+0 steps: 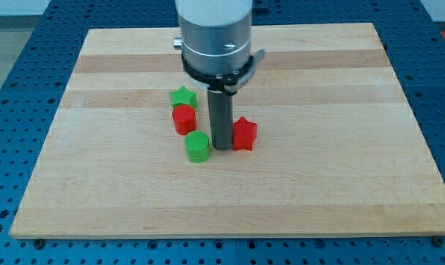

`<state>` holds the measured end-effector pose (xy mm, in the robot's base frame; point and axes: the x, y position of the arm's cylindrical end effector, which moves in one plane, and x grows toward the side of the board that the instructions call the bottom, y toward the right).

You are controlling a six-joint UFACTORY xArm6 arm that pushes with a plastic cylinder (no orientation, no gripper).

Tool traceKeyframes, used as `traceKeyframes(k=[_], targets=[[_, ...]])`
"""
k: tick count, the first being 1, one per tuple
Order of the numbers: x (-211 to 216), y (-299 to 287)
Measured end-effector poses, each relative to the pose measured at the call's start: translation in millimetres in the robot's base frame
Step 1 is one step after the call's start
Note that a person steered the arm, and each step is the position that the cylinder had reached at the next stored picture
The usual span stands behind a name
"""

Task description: Slide the green circle to the bottom of the red circle

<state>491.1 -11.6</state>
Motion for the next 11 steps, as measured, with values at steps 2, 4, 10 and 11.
traceKeyframes(k=[2,4,10,11], targets=[[12,-1],[-1,-16],[-6,-35],[-6,-36]])
